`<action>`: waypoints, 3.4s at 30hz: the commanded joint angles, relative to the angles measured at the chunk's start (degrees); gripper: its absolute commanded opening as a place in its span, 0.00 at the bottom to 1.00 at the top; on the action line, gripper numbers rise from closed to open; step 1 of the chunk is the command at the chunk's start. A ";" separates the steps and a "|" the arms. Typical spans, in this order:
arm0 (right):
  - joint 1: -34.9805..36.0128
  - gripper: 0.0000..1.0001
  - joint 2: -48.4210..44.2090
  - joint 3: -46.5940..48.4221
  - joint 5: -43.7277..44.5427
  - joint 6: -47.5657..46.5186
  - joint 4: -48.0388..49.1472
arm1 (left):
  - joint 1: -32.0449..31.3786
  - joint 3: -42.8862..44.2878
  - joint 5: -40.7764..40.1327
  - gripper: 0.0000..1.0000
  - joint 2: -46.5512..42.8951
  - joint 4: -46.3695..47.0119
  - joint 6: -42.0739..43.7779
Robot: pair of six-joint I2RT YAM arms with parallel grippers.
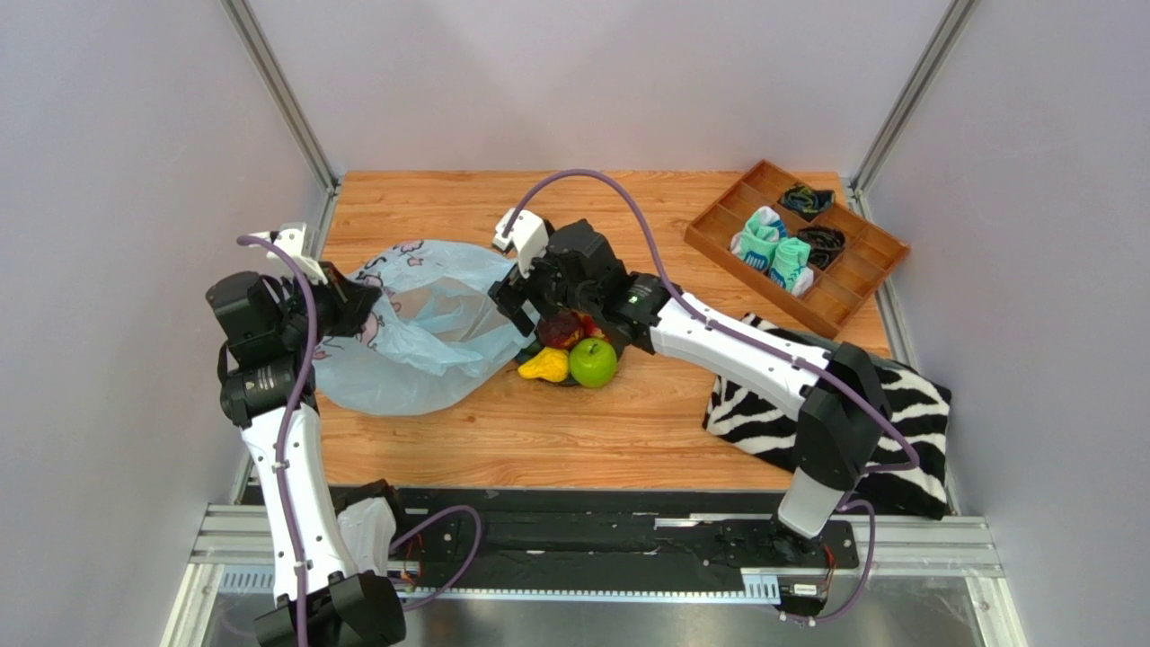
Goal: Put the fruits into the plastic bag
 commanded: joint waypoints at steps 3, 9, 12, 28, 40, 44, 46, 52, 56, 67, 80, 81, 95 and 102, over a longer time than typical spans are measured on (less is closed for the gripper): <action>0.64 0.61 5.10 6.88 -8.66 -3.42 3.03 | -0.45 0.62 0.41 0.00 0.79 1.73 1.45; 1.25 0.00 10.21 19.71 -3.61 5.08 -4.27 | -0.63 4.56 -7.67 0.64 4.12 -0.46 -2.41; 1.52 0.00 13.90 27.18 6.65 13.78 -5.94 | -1.33 7.56 -12.85 0.93 3.96 -3.10 -3.91; 1.43 0.00 26.82 44.85 25.16 33.14 -7.95 | -9.77 -0.94 -33.10 0.93 -14.24 -14.19 -20.07; 0.99 0.00 22.61 43.02 23.50 34.63 -10.59 | -9.77 -18.09 -24.56 0.99 -0.30 5.05 -37.48; 0.38 0.00 21.56 42.06 21.30 34.63 -12.79 | -9.68 -17.65 -24.99 0.99 6.40 9.36 -37.23; -0.06 0.00 21.12 41.62 20.60 34.81 -13.67 | -9.77 -19.23 -24.90 0.99 8.60 13.40 -38.36; -1.73 0.00 19.97 40.65 17.44 36.13 -14.82 | -10.03 -23.36 -23.24 0.97 13.70 23.86 -40.56; -2.26 0.00 20.32 40.56 15.85 37.00 -15.43 | -12.48 -24.86 -23.33 0.93 16.69 32.45 -40.21; -2.53 0.00 19.36 37.22 12.77 37.97 -14.64 | -18.30 -21.79 -27.45 0.47 25.31 38.11 -36.44; -2.70 0.00 16.20 33.62 11.80 30.69 -13.15 | -18.30 -3.70 -34.75 0.00 -5.88 10.99 -19.05; -2.70 0.00 15.23 33.09 12.41 30.33 -13.24 | -18.30 -0.20 -34.23 0.00 -6.76 9.13 -15.29; -2.70 0.02 18.99 32.99 14.98 27.34 -12.36 | -18.30 -0.51 -29.03 0.00 -10.55 3.49 -3.74; -2.70 0.07 22.60 33.35 11.19 31.20 -8.67 | -18.30 -1.22 -30.62 0.00 -12.39 1.47 -2.24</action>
